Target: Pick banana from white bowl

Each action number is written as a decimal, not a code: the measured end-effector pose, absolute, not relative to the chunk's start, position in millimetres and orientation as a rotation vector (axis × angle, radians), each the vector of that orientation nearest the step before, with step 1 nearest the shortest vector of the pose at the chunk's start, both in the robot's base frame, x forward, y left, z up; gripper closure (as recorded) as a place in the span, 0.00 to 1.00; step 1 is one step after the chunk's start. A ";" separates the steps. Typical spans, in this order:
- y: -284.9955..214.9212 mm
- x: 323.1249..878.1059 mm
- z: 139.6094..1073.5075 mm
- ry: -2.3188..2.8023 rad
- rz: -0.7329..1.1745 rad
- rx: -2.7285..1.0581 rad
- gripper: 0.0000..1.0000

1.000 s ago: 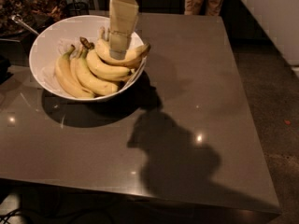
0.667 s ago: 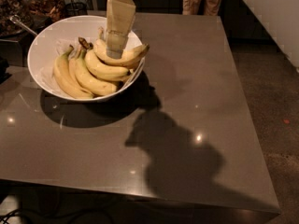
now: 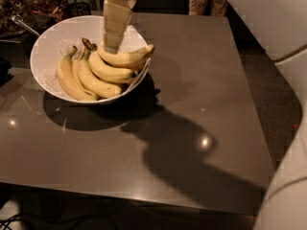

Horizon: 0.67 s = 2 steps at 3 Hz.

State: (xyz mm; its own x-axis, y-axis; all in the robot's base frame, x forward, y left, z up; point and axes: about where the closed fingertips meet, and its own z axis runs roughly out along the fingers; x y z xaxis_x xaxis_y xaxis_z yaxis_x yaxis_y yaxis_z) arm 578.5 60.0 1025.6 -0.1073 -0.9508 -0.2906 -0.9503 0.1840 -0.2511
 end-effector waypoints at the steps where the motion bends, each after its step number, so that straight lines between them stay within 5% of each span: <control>1: 71.8 588.9 1015.7 2.112 0.042 -1.794 0.21; 2: 87.0 599.6 1005.9 2.121 0.065 -1.820 0.25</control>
Offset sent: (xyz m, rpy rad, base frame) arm 0.0142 0.0228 -0.0358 -0.0874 0.1845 0.0202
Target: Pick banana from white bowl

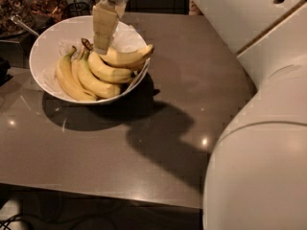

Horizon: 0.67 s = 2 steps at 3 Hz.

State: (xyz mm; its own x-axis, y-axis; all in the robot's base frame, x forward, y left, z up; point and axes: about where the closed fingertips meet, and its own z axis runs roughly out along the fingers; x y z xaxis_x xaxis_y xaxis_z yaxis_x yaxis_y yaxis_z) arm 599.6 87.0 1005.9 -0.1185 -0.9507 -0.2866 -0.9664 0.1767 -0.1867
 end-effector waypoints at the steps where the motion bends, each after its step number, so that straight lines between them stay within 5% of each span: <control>1: 98.0 609.2 993.6 2.140 0.092 -1.831 0.30; 2: 104.3 615.4 979.4 2.169 0.113 -1.839 0.35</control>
Offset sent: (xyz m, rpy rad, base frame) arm -0.0036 -0.0049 -0.0466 -0.1210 0.2023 -0.0111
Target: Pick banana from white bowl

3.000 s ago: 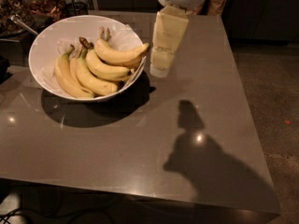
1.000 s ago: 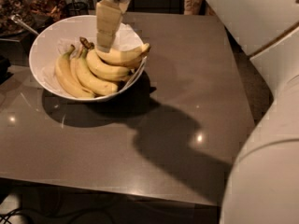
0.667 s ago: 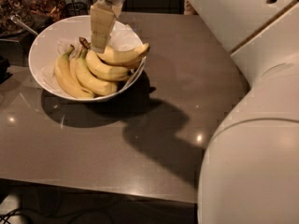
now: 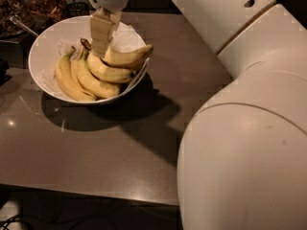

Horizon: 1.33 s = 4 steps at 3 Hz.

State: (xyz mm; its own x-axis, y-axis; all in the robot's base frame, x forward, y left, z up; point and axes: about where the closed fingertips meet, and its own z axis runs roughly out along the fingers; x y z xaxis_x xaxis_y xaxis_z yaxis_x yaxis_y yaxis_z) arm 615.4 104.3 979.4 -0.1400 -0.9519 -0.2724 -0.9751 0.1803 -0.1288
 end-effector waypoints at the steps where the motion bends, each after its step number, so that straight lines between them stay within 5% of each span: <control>1: 104.7 622.3 964.1 2.217 0.142 -1.826 0.40; 4: 71.6 639.4 937.3 2.426 0.140 -1.652 0.37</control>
Offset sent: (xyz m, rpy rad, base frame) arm -0.0071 -0.0424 -0.0459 -0.1157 0.2202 -0.1117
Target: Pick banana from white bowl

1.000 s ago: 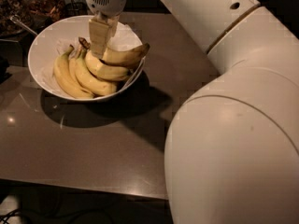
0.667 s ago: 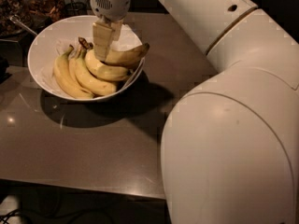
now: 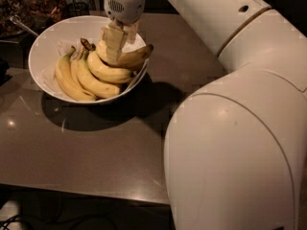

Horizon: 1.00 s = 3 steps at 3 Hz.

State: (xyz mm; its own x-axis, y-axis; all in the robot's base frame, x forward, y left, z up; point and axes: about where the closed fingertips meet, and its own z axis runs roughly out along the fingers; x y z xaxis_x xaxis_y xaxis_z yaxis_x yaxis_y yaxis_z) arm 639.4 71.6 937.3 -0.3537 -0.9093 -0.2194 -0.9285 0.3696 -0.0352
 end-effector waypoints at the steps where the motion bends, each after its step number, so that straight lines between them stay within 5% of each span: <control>1: 66.6 641.3 932.3 2.465 0.117 -1.624 0.40; 3: 77.1 636.5 922.9 2.473 0.066 -1.677 0.40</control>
Offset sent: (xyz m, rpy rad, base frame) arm -0.0322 -0.0207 -0.0141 -0.1730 0.1174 -0.0123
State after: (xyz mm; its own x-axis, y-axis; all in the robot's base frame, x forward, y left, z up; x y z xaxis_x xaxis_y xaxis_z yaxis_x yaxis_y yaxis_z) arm 636.5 77.1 922.9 -0.3625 -0.9197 -0.1509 -0.9264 0.3732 -0.0494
